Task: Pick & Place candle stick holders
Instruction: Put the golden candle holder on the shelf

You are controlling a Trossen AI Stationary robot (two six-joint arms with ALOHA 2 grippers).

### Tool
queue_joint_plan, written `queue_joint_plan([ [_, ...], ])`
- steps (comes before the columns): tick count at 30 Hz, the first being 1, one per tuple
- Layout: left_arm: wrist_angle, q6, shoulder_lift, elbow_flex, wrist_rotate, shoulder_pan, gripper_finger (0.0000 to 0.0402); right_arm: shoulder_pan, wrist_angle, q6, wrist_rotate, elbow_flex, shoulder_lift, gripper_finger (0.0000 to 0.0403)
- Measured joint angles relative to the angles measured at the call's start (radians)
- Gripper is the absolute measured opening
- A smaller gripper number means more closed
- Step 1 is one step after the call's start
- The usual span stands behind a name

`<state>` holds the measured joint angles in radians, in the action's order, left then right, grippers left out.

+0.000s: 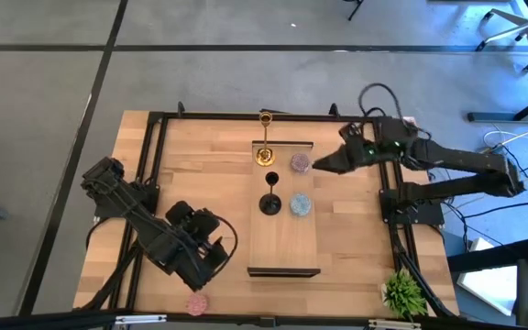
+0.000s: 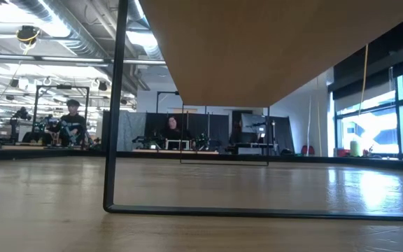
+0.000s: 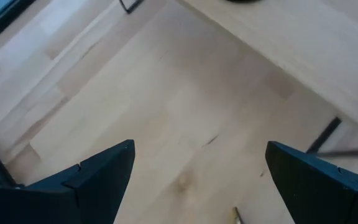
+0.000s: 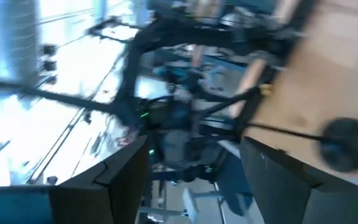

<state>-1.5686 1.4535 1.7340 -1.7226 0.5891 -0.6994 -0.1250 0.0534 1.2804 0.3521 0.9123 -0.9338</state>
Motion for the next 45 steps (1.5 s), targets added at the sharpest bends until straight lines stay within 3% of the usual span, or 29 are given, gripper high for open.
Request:
queue_joint_plan([
  [9,0.092,-0.186,0.000,0.000,-0.091,0.008,0.0361,0.354,-0.166,-0.107,-0.332,0.000,-0.007,0.0254],
  [17,0.120,-0.141,0.000,0.000,-0.112,0.011,0.0361,0.581,-0.164,-0.119,-0.453,0.000,-0.060,0.0254],
  [24,0.220,0.038,0.000,0.000,-0.132,0.027,0.0361,0.700,-0.113,-0.050,-0.463,0.000,-0.113,0.0254],
  [32,0.215,0.441,0.019,0.000,-0.347,0.024,0.0361,0.783,0.127,0.040,-0.534,0.000,-0.120,0.0254],
  [38,0.183,0.757,0.055,0.000,-0.414,-0.030,0.0361,0.831,0.189,0.008,-0.627,0.000,-0.120,0.0253],
  [45,0.199,0.796,0.127,-0.001,-0.509,-0.032,0.0361,0.878,0.194,-0.015,-0.756,0.000,-0.120,0.0253],
])
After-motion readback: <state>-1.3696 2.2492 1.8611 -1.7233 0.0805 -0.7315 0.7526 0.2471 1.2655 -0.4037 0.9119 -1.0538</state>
